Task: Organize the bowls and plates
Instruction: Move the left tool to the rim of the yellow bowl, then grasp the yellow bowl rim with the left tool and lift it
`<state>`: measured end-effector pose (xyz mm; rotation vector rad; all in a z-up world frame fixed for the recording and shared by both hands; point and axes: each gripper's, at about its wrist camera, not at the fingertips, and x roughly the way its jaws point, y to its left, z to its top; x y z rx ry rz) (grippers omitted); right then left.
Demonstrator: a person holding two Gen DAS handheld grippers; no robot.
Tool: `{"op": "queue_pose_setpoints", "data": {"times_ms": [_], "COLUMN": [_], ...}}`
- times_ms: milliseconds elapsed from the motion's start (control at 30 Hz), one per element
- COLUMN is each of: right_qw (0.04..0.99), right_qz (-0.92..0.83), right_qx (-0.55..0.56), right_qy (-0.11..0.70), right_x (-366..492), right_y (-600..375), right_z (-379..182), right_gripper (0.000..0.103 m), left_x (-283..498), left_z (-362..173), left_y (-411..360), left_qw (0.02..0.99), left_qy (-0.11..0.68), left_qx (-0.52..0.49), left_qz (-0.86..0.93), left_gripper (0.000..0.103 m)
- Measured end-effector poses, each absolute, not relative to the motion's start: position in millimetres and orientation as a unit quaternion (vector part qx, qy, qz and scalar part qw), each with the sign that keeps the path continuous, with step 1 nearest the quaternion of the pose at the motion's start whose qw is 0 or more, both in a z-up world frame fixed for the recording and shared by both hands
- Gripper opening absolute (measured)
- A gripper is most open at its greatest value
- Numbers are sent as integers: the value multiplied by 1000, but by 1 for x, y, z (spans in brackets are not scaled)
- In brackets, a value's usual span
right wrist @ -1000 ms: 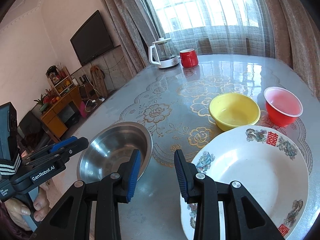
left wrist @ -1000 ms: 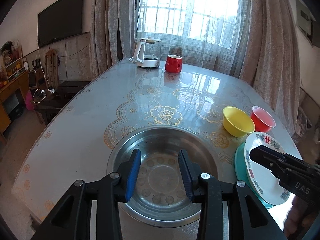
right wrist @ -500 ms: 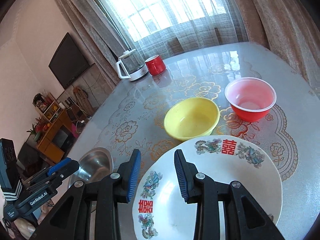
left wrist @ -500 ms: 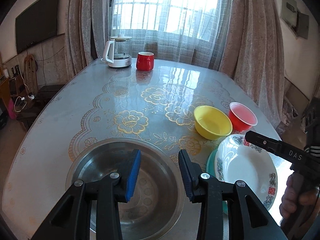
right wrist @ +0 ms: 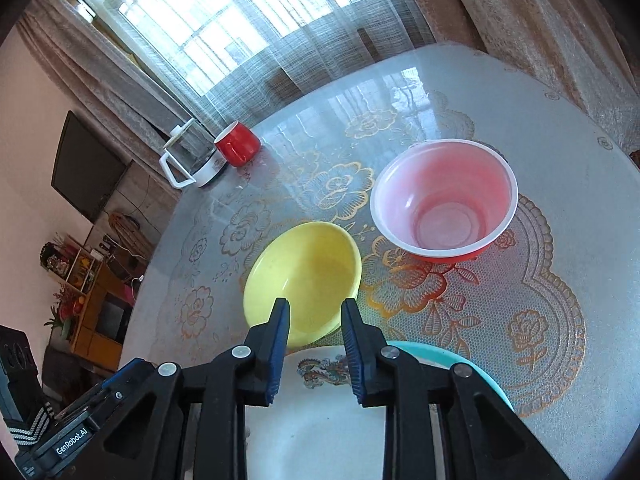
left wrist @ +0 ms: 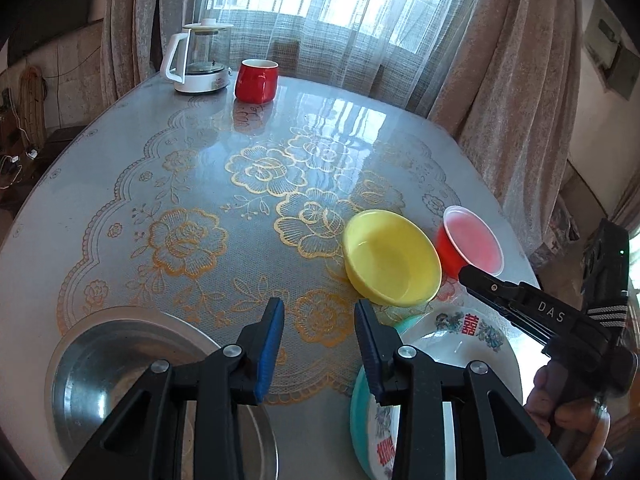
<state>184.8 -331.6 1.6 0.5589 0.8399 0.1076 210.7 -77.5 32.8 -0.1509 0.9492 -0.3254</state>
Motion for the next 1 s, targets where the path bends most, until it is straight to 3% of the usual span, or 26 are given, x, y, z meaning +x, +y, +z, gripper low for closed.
{"op": "queue_pose_setpoints", "data": {"times_ms": [267,700,833,1000], "right_qw": [858,851,850,851], "right_qz": [32,32,34,36], "right_qx": [290,279,274,265], "right_qy": [423,444,449,452], "right_x": [208,218,220,220], "right_y": [-341,-339,-338,-334], "right_z": [-16,-31,-33,-35], "right_gripper": [20,16,14,13], "left_x": [249,282,285,284], "left_z": [16,-15,-22,-22], "left_y": [-99,-112,-118,-119], "left_qw": [855,828,822,828], "left_qy": [478,515,522,517], "left_qx": [-103,-138,-138,-129], "left_qz": [-176,-174,-178,-173], "left_gripper": [27,23,11,10]}}
